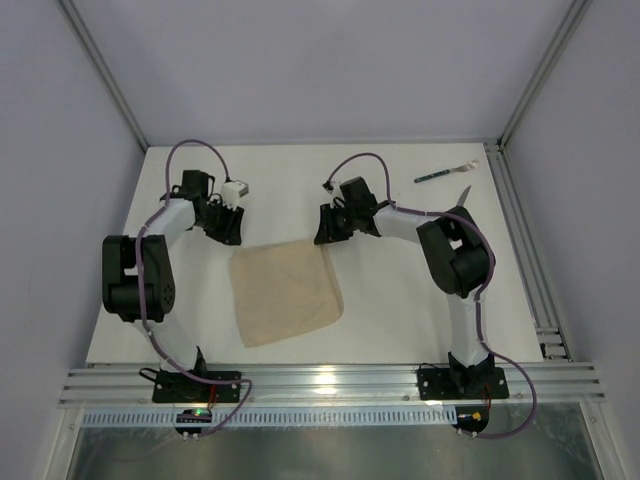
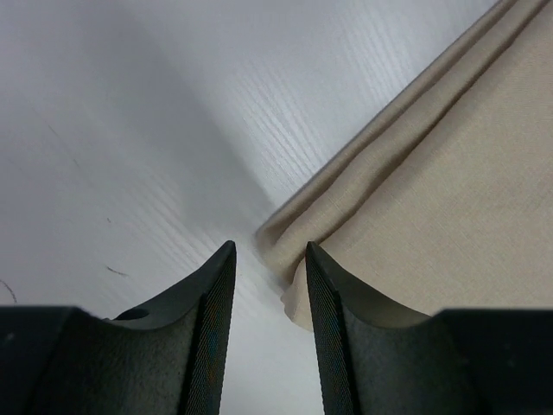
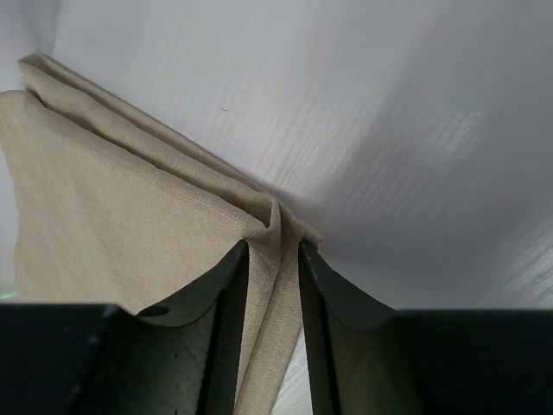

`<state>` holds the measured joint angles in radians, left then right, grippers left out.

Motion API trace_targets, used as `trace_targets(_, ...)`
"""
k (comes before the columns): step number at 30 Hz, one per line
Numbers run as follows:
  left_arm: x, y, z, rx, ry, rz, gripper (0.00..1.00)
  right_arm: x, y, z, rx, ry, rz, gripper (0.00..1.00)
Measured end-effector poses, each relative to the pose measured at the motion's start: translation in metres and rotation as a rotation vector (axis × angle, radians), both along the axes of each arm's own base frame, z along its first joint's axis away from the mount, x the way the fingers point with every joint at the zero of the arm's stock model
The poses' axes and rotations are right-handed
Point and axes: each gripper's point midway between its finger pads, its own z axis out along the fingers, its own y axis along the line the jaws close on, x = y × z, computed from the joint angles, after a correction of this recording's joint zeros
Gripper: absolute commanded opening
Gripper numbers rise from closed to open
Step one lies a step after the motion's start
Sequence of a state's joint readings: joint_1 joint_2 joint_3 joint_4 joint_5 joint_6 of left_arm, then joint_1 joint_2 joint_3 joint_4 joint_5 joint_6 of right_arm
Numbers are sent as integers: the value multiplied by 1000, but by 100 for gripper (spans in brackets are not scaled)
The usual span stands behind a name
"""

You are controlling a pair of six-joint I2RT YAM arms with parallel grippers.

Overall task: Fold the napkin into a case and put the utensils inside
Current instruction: Smooth out the lower triangle-folded napkin at the center of the board.

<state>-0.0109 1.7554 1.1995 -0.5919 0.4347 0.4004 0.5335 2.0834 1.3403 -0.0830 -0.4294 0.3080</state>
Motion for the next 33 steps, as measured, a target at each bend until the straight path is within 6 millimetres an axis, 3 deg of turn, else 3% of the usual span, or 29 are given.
trace_targets(5, -7, 2, -24, 13, 79, 12, 35, 2, -4, 8, -25, -33, 0, 38)
trace_targets(11, -13, 2, -25, 16, 97, 0, 32, 5, -2, 18, -37, -58, 28, 43)
trace_targets(15, -17, 3, -27, 22, 110, -12, 23, 8, 11, 26, -22, -83, 61, 43)
trace_targets(25, -21, 2, -30, 21, 125, -20, 0, 5, 24, 5, -44, -36, 108, 43)
trace_targets(30, -22, 2, -31, 20, 128, -21, 0, 6, 25, 5, -45, -32, 108, 41)
trace_targets(33, -23, 2, -33, 20, 133, -21, 0, 7, 23, 4, -58, -36, 102, 29)
